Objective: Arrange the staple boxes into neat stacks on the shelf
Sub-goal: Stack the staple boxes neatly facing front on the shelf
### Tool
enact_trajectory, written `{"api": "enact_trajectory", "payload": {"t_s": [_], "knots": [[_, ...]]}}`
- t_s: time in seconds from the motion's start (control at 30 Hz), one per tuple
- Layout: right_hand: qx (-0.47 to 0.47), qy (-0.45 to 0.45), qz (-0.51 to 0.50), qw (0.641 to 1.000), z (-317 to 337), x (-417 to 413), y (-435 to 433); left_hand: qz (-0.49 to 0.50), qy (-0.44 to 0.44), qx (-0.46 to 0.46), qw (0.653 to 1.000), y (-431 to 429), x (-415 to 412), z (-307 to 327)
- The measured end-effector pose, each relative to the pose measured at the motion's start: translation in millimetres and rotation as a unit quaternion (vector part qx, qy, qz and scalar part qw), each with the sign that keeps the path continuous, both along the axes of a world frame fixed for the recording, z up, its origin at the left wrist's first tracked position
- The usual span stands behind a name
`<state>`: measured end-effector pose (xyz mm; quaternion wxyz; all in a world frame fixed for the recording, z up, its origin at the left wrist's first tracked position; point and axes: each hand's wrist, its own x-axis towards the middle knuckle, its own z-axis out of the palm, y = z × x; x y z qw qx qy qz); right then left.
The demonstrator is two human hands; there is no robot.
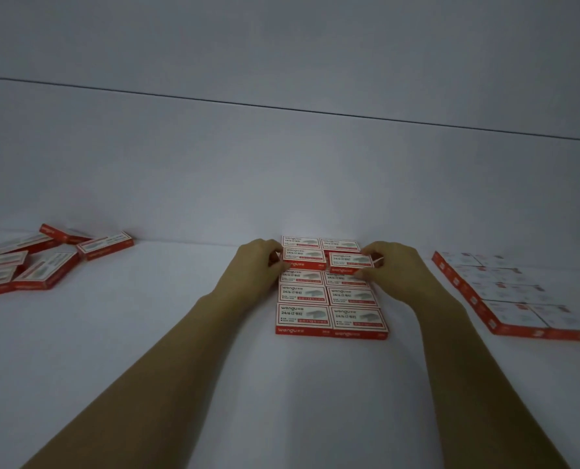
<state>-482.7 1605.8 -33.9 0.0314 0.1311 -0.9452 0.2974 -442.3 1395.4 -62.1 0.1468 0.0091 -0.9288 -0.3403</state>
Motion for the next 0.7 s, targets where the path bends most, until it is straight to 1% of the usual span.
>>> {"api": "enact_trajectory", "payload": {"t_s": [0.07, 0.2, 0.43, 0.6, 0.7], "knots": [[-0.001, -0.005, -0.003, 1.0, -1, -1, 1, 0.002, -0.002, 0.008, 1.0, 0, 0, 0], [-0.041, 0.005, -0.011, 0.999, -5, -1, -5, 0.007, -0.001, 0.014, 1.0, 2, 1, 1], [-0.061, 0.019, -0.037, 0.997, -10, -7, -10, -0.001, -0.003, 0.01, 1.0, 3, 1, 1], [-0.051, 0.018, -0.042, 0.998, -11, -8, -13, 0.0, -0.016, -0.005, 1.0, 4, -1, 1], [-0.026, 0.009, -0.06, 0.998, -12, -6, -19, 0.004, -0.019, -0.011, 1.0, 7, 2, 3]]}}
